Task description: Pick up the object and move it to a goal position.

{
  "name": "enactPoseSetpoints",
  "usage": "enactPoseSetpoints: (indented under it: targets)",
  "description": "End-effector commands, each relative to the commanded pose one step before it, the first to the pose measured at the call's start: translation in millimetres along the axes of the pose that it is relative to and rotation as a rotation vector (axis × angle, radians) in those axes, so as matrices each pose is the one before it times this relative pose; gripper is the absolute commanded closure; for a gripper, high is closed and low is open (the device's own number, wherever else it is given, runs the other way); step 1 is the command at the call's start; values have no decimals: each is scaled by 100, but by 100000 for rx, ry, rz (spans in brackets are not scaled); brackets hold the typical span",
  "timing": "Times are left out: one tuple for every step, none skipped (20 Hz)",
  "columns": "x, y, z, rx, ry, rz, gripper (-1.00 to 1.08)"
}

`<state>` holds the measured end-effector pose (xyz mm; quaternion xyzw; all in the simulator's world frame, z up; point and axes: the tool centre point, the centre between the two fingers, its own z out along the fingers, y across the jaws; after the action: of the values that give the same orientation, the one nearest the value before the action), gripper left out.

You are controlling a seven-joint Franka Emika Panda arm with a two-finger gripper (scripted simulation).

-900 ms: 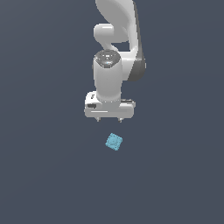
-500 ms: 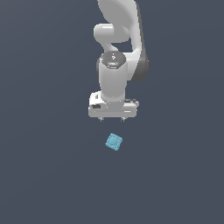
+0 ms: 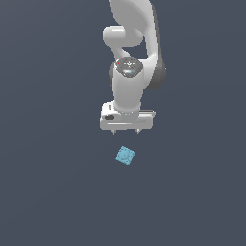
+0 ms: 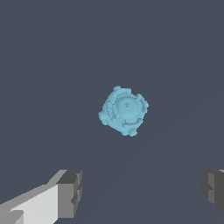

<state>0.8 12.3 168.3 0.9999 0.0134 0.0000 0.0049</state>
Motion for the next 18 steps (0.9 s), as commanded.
enactPoseSetpoints:
  targets:
    - [194, -11, 290, 112, -69, 1834, -92]
    - [119, -9, 159, 64, -17, 1079, -92]
    - [137, -2, 180, 76, -12, 1256, -92]
    - [156, 3, 203, 85, -8, 1429, -92]
    - [172, 1, 226, 89, -9, 1584, -92]
    - [185, -5, 251, 90, -14, 1729, -92]
    - [199, -12, 276, 89, -18, 1875, -92]
    - [214, -14, 301, 90, -18, 2032, -92]
    - [228, -17, 327, 88, -18, 2189, -92]
    - [240, -23, 353, 84, -18, 2341, -92]
    - [252, -30, 380, 77, -17, 2490, -92]
    - [263, -36, 407, 69, -16, 2642, -92]
    - [272, -43, 432, 59, -12, 2780, -92]
    - [259, -48, 425, 44, -7, 2702, -92]
    - [239, -50, 404, 30, -2, 2541, -92]
    - [220, -51, 382, 18, 3, 2382, -92]
    - [202, -52, 359, 8, 7, 2224, -92]
    - [184, -50, 337, 1, 11, 2067, -92]
